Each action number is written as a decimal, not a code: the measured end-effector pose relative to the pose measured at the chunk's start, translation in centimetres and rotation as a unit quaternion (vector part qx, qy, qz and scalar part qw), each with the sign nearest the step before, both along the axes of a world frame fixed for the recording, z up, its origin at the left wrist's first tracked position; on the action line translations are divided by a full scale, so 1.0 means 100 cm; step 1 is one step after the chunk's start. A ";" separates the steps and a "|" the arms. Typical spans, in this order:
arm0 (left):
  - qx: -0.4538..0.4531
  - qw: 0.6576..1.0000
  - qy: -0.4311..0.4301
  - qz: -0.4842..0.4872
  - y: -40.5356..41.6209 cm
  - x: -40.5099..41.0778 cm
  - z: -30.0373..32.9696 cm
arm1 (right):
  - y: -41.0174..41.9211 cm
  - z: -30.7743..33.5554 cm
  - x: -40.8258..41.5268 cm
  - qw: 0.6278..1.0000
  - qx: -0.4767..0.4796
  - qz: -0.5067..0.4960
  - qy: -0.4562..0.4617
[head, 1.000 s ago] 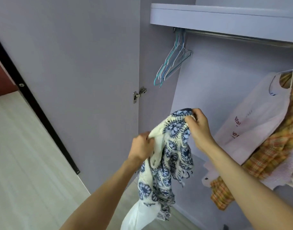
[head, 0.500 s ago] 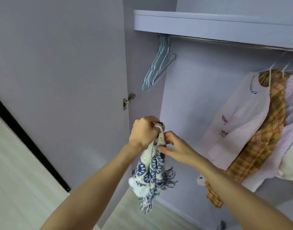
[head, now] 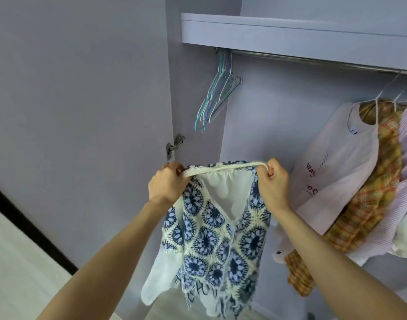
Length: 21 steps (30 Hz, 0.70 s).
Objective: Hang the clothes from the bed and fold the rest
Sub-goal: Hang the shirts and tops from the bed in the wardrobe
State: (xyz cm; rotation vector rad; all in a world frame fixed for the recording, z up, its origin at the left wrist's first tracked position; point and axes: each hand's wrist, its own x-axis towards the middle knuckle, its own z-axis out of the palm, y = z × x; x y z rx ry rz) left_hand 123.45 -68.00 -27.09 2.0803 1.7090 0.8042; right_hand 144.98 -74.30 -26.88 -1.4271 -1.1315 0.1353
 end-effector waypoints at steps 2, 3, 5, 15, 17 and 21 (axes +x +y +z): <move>-0.011 1.000 0.007 0.001 0.014 -0.003 0.008 | 0.012 -0.007 0.006 1.000 -0.013 -0.004 -0.009; -0.018 1.000 -0.002 -0.005 0.023 -0.001 0.012 | 0.021 -0.010 0.009 0.999 -0.030 0.003 -0.012; -0.031 0.999 -0.021 -0.031 0.040 0.003 0.024 | 0.041 -0.016 0.015 0.994 -0.098 0.034 -0.014; 0.057 0.997 -0.035 0.036 0.133 0.031 0.073 | 0.197 0.002 0.021 0.960 -0.220 0.168 0.054; 0.048 0.997 -0.031 0.051 0.146 0.032 0.072 | 0.232 0.012 0.012 0.966 -0.201 0.157 0.050; 0.052 0.996 -0.023 0.071 0.156 0.028 0.068 | 0.283 0.025 -0.004 0.963 -0.190 0.149 0.118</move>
